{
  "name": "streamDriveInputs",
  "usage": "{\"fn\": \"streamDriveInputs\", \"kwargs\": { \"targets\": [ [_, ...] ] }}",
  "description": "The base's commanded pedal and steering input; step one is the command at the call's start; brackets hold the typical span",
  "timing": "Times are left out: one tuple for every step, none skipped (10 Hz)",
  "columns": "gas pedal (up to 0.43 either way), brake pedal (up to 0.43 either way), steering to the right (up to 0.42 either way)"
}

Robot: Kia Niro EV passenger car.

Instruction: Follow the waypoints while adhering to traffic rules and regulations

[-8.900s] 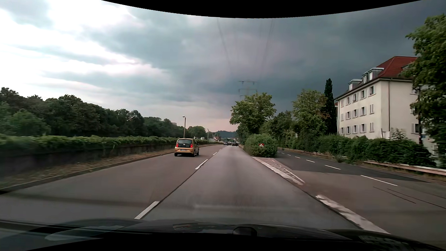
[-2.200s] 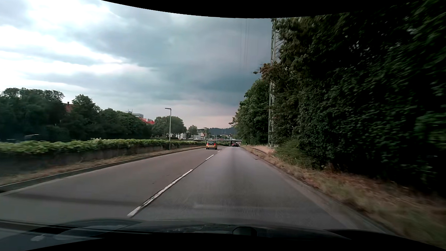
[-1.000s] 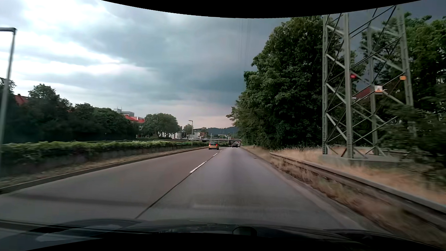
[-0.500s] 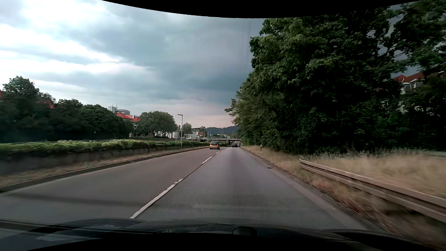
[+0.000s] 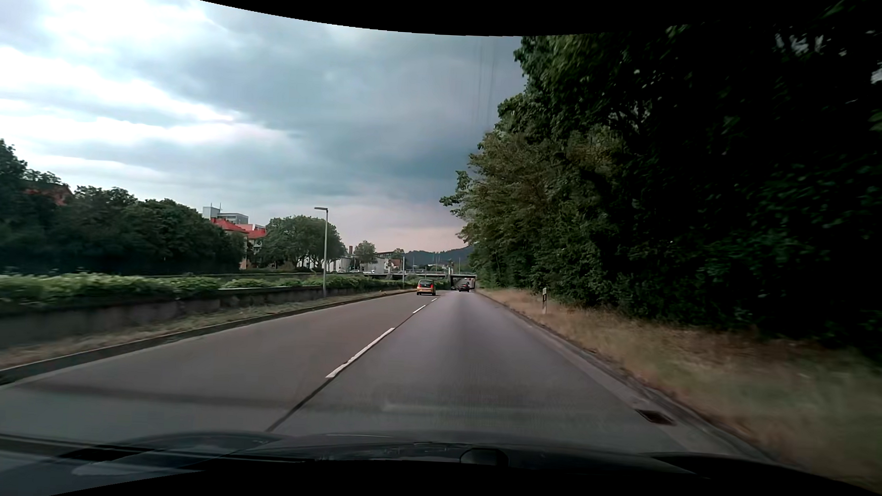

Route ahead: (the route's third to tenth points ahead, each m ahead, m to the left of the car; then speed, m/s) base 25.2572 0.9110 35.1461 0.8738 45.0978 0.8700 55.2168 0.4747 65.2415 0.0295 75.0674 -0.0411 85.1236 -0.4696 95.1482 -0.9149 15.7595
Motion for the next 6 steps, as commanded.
{"fn": "streamDriveInputs", "kwargs": {
  "targets": [
    [0.087,0.000,0.000],
    [0.087,0.000,0.000],
    [0.087,0.000,0.000],
    [0.087,0.000,0.000],
    [0.087,0.000,0.000],
    [0.087,0.000,0.000]
  ]
}}
